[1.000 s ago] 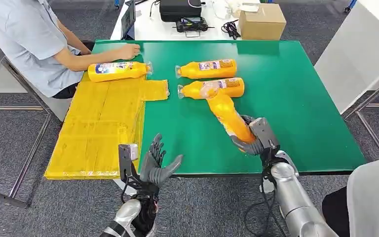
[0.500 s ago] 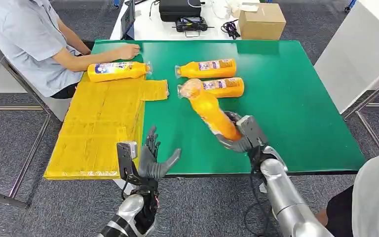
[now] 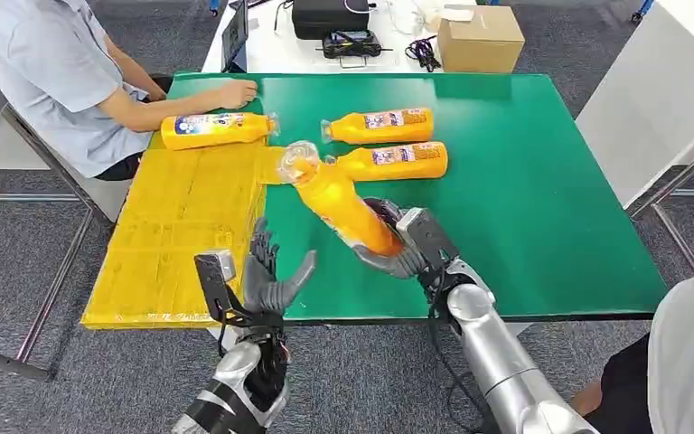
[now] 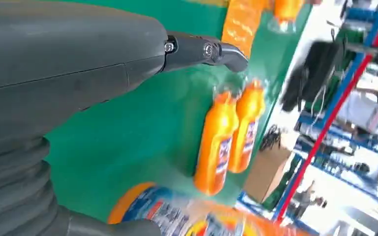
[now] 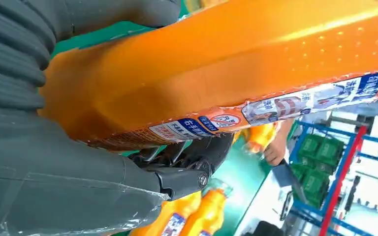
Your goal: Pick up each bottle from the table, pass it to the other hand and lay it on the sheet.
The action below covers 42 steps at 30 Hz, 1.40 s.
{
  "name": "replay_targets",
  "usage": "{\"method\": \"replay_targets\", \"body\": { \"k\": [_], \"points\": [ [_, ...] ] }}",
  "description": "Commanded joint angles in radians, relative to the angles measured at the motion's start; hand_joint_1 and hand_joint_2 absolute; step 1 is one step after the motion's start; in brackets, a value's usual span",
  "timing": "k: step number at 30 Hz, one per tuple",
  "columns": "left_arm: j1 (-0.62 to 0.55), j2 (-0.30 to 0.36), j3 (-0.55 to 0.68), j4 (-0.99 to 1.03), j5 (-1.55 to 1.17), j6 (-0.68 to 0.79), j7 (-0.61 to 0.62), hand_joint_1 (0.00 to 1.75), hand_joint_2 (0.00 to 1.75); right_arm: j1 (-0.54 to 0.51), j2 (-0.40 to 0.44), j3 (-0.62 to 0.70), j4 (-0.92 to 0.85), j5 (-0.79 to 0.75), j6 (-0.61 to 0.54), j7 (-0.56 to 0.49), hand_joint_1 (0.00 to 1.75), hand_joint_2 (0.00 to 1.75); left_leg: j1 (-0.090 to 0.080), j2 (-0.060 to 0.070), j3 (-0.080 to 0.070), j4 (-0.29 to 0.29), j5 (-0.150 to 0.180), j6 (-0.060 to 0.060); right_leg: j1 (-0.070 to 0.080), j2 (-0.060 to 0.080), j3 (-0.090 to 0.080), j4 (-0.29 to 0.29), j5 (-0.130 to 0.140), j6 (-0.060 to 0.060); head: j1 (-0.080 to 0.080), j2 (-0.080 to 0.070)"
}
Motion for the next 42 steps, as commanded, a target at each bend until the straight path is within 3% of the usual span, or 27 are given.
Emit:
{"method": "replay_targets", "body": {
  "k": [1,10,16,42],
  "points": [
    [-0.083,-0.021,0.070,0.090,0.069,0.010,0.021,0.00,1.75,-0.027,0.020,0.104,-0.008,0.011,-0.028,0.012,1.75,1.75,0.001,0.001,0.004,0.000,-0.001,-0.002,0.001,0.001,0.003,0.000,-0.001,-0.002,0.000,0.000],
    [-0.044,0.000,0.042,-0.007,0.075,0.016,0.020,0.00,1.75,-0.027,0.047,0.155,0.023,0.024,-0.050,0.015,1.75,1.75,0.001,0.003,0.003,0.000,-0.001,-0.001,0.001,0.002,0.003,0.000,-0.001,-0.002,0.000,0.000],
    [0.006,0.021,-0.005,-0.062,0.072,0.004,0.030,0.00,1.75,-0.006,0.026,0.120,-0.013,0.006,-0.076,0.003,1.75,1.75,0.000,0.001,0.004,-0.001,-0.001,-0.001,0.000,0.001,0.004,-0.001,-0.001,-0.002,0.000,0.000],
    [-0.001,0.032,-0.050,-0.084,0.078,-0.017,0.037,0.00,1.75,-0.021,0.019,0.095,0.010,-0.001,-0.083,0.000,1.75,1.75,0.000,0.001,0.002,-0.001,-0.001,-0.001,0.000,0.001,0.002,0.000,-0.001,-0.001,0.000,0.000]
  ]
}}
